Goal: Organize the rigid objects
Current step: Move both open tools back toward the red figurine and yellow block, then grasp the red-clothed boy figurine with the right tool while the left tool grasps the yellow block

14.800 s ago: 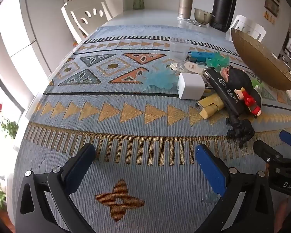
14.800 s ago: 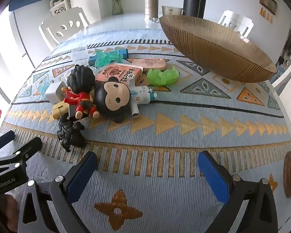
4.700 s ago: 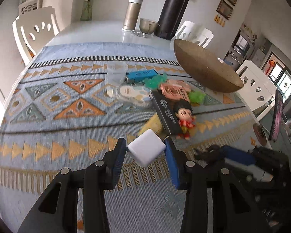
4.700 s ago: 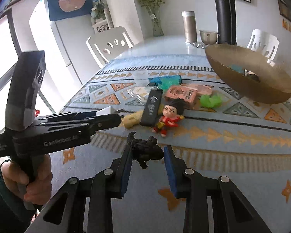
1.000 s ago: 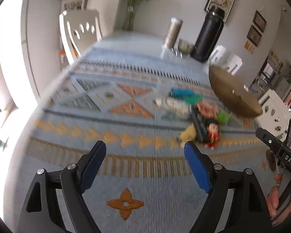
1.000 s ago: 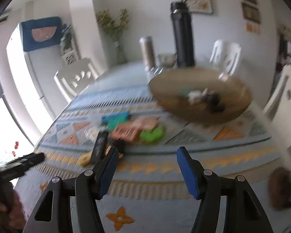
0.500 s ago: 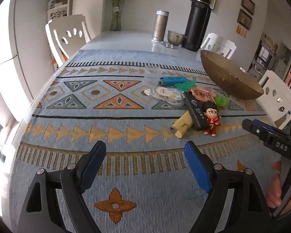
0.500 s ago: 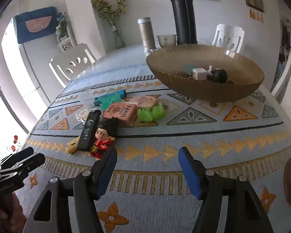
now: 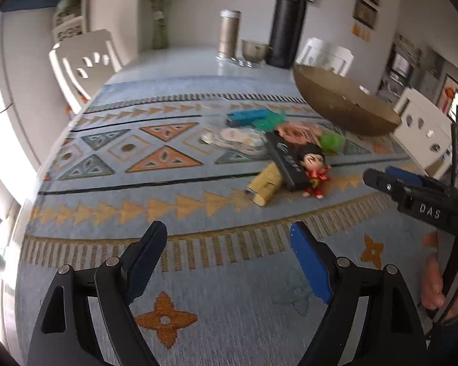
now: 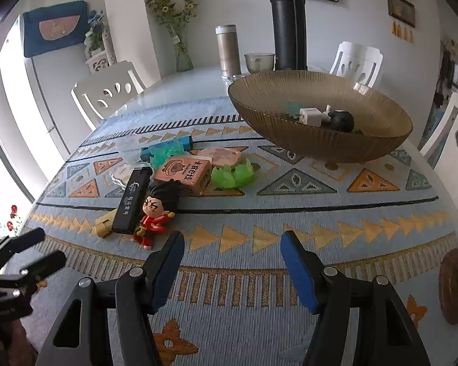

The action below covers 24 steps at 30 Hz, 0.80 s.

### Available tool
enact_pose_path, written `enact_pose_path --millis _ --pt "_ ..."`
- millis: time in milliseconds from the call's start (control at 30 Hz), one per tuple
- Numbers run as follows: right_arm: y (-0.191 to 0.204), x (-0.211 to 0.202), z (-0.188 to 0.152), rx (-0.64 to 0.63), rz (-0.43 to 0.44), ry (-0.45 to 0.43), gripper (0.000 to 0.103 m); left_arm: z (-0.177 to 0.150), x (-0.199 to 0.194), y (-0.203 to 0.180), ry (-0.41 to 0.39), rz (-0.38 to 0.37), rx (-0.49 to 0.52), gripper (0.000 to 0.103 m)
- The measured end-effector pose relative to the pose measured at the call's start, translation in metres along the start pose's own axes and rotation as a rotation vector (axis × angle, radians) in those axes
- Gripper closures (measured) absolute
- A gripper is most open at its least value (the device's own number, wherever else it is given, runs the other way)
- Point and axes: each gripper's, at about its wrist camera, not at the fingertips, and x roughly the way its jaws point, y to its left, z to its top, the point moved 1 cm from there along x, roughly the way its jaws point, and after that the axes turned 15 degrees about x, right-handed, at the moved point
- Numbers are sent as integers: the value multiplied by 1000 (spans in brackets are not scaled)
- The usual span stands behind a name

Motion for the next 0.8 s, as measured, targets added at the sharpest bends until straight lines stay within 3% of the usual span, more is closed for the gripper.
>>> enact_pose_path --millis 167,267,333,400,567,700,733,800 --pt "10 6 6 27 121 152 39 22 4 -1 44 -132 82 21" --pt "33 11 14 -5 162 205 41 40 14 -2 63 -164 170 21" --pt "45 21 16 -11 165 229 49 45 32 -3 107 -152 231 25" --pt "52 37 17 0 163 253 52 45 51 -1 157 -196 233 40" --pt "54 64 20 65 199 288 52 49 67 -7 150 -252 262 41" --pt "55 65 25 64 216 263 63 54 71 -22 138 -239 328 43" --pt "55 64 26 55 212 249 71 55 72 -24 127 -246 333 46" --pt "54 61 26 45 209 237 71 58 72 -27 106 -264 335 80"
